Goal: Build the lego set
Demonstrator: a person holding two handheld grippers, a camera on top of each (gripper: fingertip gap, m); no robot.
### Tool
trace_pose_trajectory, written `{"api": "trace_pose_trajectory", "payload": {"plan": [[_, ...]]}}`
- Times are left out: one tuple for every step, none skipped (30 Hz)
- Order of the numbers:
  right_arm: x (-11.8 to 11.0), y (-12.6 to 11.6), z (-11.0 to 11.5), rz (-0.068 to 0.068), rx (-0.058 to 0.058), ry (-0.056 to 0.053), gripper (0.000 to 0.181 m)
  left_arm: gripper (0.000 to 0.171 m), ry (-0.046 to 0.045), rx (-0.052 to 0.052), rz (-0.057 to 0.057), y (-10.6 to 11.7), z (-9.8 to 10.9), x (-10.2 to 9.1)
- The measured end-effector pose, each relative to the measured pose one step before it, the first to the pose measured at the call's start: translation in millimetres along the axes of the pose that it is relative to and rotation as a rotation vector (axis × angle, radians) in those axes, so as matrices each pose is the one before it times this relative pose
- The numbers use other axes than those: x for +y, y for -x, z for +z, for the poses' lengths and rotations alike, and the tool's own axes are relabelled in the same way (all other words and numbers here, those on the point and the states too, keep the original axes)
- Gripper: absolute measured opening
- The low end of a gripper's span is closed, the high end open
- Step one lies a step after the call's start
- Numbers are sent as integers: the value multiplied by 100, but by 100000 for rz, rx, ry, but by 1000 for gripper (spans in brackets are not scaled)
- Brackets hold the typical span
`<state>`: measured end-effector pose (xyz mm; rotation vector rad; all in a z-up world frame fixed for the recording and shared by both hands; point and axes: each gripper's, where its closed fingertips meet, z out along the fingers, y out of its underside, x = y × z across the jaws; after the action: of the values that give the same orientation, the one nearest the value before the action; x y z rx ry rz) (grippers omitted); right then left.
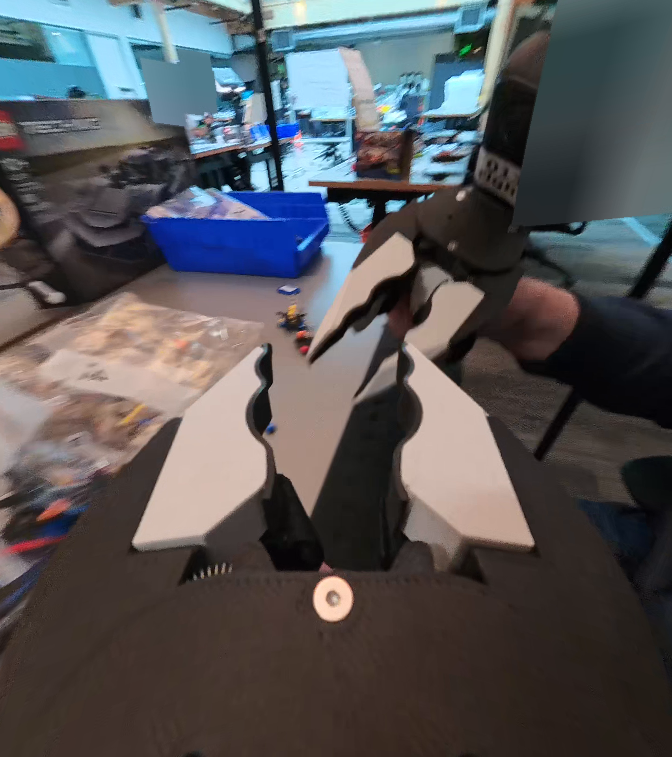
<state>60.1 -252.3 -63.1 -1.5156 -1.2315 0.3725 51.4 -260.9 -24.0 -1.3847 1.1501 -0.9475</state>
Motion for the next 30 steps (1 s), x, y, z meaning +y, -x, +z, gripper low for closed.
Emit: {"api": "trace_pose_trajectory", "payload": {"plan": [[969, -838, -599, 3173, -2677, 2722, 35, 60, 2642, -4178, 2003, 1052, -930, 129], [1352, -412, -400, 3215, -5170, 5382, 38, 61, 2345, -2749, 1076, 849, -770, 163], [1291, -226, -304, 2450, -4666, 5408, 43, 61, 1781, -318, 95, 426, -651, 152], [725, -149, -299, 990, -2315, 2607, 49, 60, 1949, 625, 18, 173, -526, 249], [399, 716, -272, 69, -5045, 1614, 51, 60, 2352, -1778, 919, 359, -428, 406], [262, 1379, -153, 713, -7257, 2233, 55, 61, 2550, -2199, 1566, 339, -314, 539], [-29, 1012, 33, -279, -2829, 551, 57, 61, 2677, -714, 541, 86, -162, 669], [159, 1308, 301, -1129, -2999, 1163, 58, 61, 2568, 1222, -735, -200, -12, 707], [796, 1703, 589, -749, -5027, 4811, 57, 61, 2070, 1758, -785, -340, 100, 698], [910, 815, 789, -290, 319, 5371, 56, 61, 1581, 413, -318, -196, 180, 669], [828, 681, 825, 37, 623, 4679, 55, 61, 2011, 1113, -256, -335, 273, 719], [694, 984, 748, 278, -2068, 3677, 54, 61, 2469, 2054, -342, -511, 352, 706], [376, 414, 569, 812, 344, 1746, 53, 62, 1640, 1096, 152, -436, 388, 488], [82, -177, 356, 1411, 2864, -110, 50, 61, 1186, 1166, 818, -506, 411, 327], [-152, -66, 172, 1412, 1311, -1453, 45, 60, 1399, 2509, 1362, -778, 484, 265], [-27, -157, 28, 596, 1417, -665, 42, 58, 1895, 2135, 1641, -739, 572, 239], [-76, -112, -51, 1026, 395, -976, 40, 57, 1999, 1386, 2096, -651, 640, 180], [-93, -69, -53, 1454, -330, -1169, 36, 55, 1297, 1631, 2136, -700, 695, 41], [-170, -61, -98, 441, -115, -1867, 30, 53, 1692, 2915, 2161, -862, 739, 71], [-328, -133, -182, 711, 32, -2672, 21, 53, 3028, 1821, 2393, -602, 724, 266], [-216, -67, -179, 1351, -670, -1470, 21, 52, 2291, -48, 2326, -215, 596, 184], [-80, -288, -122, 572, 1047, -226, 21, 50, 733, 722, 1261, -235, 470, -30], [97, -411, 7, -1712, 2621, 1460, 21, 49, -648, 2136, -87, -346, 364, -219], [-203, -303, -34, -3101, 2809, -150, 20, 48, 221, 474, -1077, 66, 240, -106], [-564, -48, -159, -1696, 756, -2178, 20, 47, 396, -700, -714, 368, 82, -53], [-592, -321, -196, -1361, 2166, -2052, 20, 46, -2259, 1667, -1420, 96, -61, -437], [-462, -683, -204, -4601, 5379, -993, 20, 43, -4329, 3932, -3694, -120, -135, -776], [-511, -422, -154, -5702, 4160, -1074, 20, 41, -3163, 2673, -4559, 85, -70, -598], [-512, -406, -80, -2794, 3322, -817, 20, 41, -872, 1918, -3698, 124, 20, -235], [-450, -596, -45, -2339, 4503, -413, 20, 38, -1373, 1610, -2397, 47, 23, -248]]}}
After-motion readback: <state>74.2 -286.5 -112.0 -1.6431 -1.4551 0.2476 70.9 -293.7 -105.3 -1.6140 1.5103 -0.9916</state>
